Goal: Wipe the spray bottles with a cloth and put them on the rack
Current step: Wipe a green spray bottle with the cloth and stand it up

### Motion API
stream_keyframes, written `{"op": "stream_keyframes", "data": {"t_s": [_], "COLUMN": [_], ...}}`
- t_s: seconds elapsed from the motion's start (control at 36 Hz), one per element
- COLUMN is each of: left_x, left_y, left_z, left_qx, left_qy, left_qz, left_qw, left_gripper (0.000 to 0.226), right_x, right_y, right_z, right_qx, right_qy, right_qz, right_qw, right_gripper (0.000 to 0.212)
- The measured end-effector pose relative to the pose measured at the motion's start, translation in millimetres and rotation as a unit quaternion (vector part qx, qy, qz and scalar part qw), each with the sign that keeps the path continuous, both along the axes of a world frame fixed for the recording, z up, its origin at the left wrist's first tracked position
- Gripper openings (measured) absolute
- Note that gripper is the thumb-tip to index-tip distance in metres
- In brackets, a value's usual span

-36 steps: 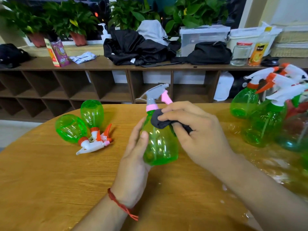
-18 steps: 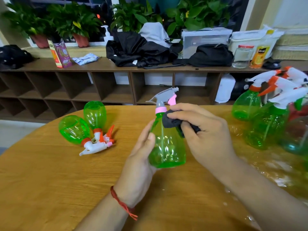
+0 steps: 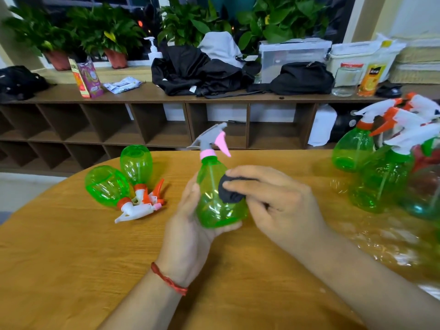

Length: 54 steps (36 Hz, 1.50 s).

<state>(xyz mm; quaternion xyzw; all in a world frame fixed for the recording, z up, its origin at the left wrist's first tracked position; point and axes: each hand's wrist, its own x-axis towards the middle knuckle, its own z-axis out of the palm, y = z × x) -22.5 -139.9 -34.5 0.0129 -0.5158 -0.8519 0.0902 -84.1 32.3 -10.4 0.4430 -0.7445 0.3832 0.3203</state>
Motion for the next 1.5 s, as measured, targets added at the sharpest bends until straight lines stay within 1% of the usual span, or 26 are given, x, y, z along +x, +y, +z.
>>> {"op": "stream_keyframes", "data": {"t_s": [0.06,0.17,0.22,0.31,0.39,0.5,0.58,0.64,0.69,0.75,0.81,0.86,0.92,1.0,1.08,1.14,1.22,1.33,1.39,1.5], "left_x": [3,7,5,4,5,4,4,5,7,8,8,5,2,-1,-2,-2,-2,-1,-1,-1], "left_y": [7,16,17,17,17,16,17,18,19,17,14,8,1,-9,-12,-12,-11,-8,-7,-7], "left_z": [1,2,2,1,-1,-5,-7,-7,-5,-2,0,2,5,7,10,12,11,10,10,11], "left_qx": [-0.018,-0.026,-0.033,-0.046,-0.082,-0.098,-0.113,-0.101,-0.077,-0.047,-0.027,0.008,0.053,0.069,0.092,0.101,0.099,0.117,0.125,0.084], "left_qy": [0.001,-0.013,-0.020,-0.023,-0.012,-0.006,-0.011,-0.017,-0.018,-0.012,-0.007,-0.006,-0.008,-0.009,-0.017,-0.027,-0.031,-0.020,-0.012,0.023], "left_qz": [-0.024,-0.043,-0.044,-0.051,-0.020,0.028,0.003,-0.021,-0.032,-0.028,-0.017,0.005,0.029,0.049,0.055,0.053,0.034,0.041,0.045,0.060], "left_qw": [1.000,0.999,0.998,0.997,0.996,0.995,0.994,0.995,0.996,0.998,0.999,1.000,0.998,0.996,0.994,0.993,0.994,0.992,0.991,0.994], "left_gripper": [0.044,0.045,0.046,0.053,0.055,0.052,0.049,0.051,0.050,0.041,0.039,0.042,0.046,0.045,0.056,0.060,0.058,0.045,0.042,0.046], "right_x": [-4,-10,-9,-8,-8,-11,-16,-16,-14,-10,-8,-6,-4,0,1,0,0,4,5,4], "right_y": [5,11,9,4,4,3,6,8,7,6,6,7,6,5,6,7,9,8,7,5], "right_z": [5,11,9,7,7,4,3,4,6,8,10,10,5,-1,0,4,6,5,4,1], "right_qx": [-0.011,0.019,0.029,0.045,0.059,0.101,0.098,0.083,0.066,0.027,0.003,0.027,0.067,0.132,0.159,0.151,0.140,0.111,0.098,0.078], "right_qy": [-0.021,-0.027,-0.026,-0.031,-0.041,-0.019,0.017,0.044,0.053,0.005,-0.041,-0.037,-0.004,0.024,0.036,0.036,0.043,0.052,0.053,0.045], "right_qz": [-0.023,-0.061,-0.063,-0.062,-0.049,-0.039,-0.072,-0.103,-0.103,-0.066,-0.025,0.002,0.039,0.094,0.121,0.118,0.100,0.084,0.076,0.056], "right_qw": [0.999,0.998,0.997,0.997,0.996,0.994,0.992,0.990,0.991,0.997,0.999,0.999,0.997,0.986,0.979,0.981,0.984,0.989,0.991,0.994], "right_gripper": [0.045,0.050,0.051,0.053,0.051,0.047,0.043,0.041,0.041,0.041,0.041,0.039,0.034,0.030,0.032,0.029,0.028,0.028,0.029,0.034]}}
